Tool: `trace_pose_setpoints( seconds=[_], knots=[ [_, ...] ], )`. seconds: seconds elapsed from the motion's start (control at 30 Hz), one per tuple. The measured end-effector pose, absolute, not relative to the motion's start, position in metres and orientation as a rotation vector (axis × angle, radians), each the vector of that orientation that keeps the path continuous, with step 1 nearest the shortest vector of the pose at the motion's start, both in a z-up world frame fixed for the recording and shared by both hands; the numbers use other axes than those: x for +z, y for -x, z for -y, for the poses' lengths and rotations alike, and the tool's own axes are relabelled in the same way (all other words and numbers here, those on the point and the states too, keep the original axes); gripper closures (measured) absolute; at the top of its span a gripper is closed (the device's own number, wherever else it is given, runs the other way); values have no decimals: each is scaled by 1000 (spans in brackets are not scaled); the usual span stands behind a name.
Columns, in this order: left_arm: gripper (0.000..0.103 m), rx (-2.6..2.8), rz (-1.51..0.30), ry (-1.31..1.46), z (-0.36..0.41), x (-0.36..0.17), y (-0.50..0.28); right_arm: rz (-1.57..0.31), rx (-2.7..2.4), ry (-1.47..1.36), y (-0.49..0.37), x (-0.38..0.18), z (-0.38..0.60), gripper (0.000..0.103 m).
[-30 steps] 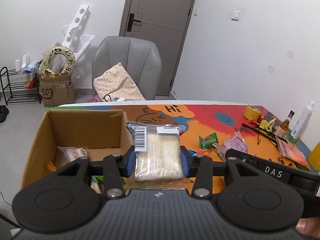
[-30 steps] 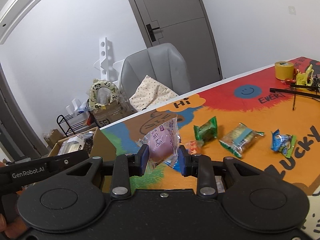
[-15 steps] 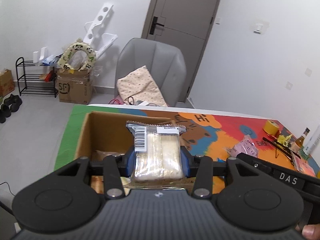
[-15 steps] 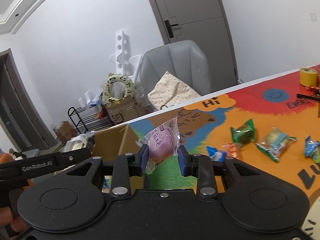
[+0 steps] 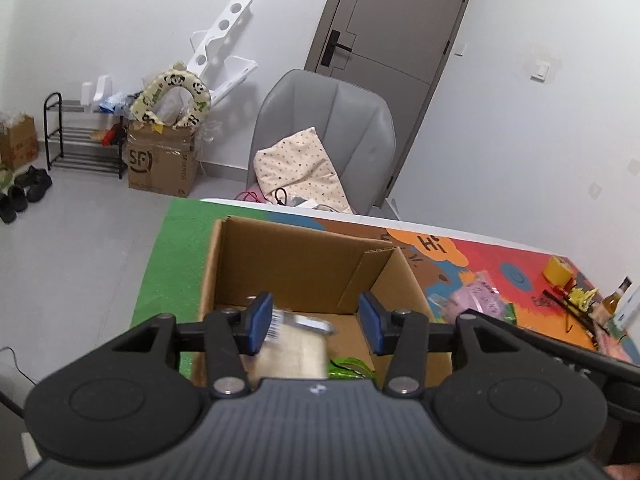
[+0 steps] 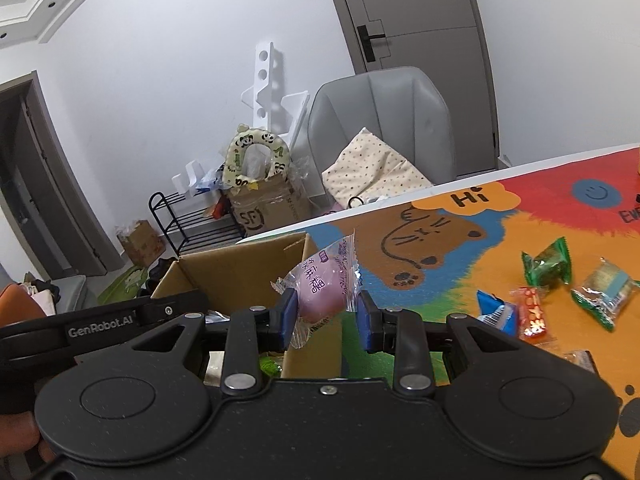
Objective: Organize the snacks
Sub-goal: 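Open both tools to drop the bread pack and pink bun into the box, then move both tools back toward the snacks on the table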
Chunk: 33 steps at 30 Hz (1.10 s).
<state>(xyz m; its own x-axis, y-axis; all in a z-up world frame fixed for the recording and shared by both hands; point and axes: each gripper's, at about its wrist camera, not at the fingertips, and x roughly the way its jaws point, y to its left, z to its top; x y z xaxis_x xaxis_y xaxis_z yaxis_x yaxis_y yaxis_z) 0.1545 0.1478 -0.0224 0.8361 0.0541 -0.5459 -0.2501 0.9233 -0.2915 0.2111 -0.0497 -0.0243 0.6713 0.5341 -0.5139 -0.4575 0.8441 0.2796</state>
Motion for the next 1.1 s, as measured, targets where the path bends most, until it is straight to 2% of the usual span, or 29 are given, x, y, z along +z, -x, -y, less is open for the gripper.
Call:
trace_pose_setpoints(
  seconds=[0.23, 0.3, 0.47, 0.77, 1.1],
  knots=[
    [52, 179, -559, 391, -157, -18, -150, -620, 623, -121, -220, -19, 31, 73],
    [50, 191, -556, 398, -159, -15, -148, -635, 637, -111, -223, -18, 26, 67],
    [34, 177, -547, 404, -156, -11, -144, -631, 634, -132, -219, -18, 37, 53],
    [17, 194, -537, 370, -134, -6, -138, -631, 580, -151, -207, -18, 76, 43],
    [15, 148, -560, 319, -93, -4, -144, -622, 473, -165, -200, -17, 124, 39]
  ],
)
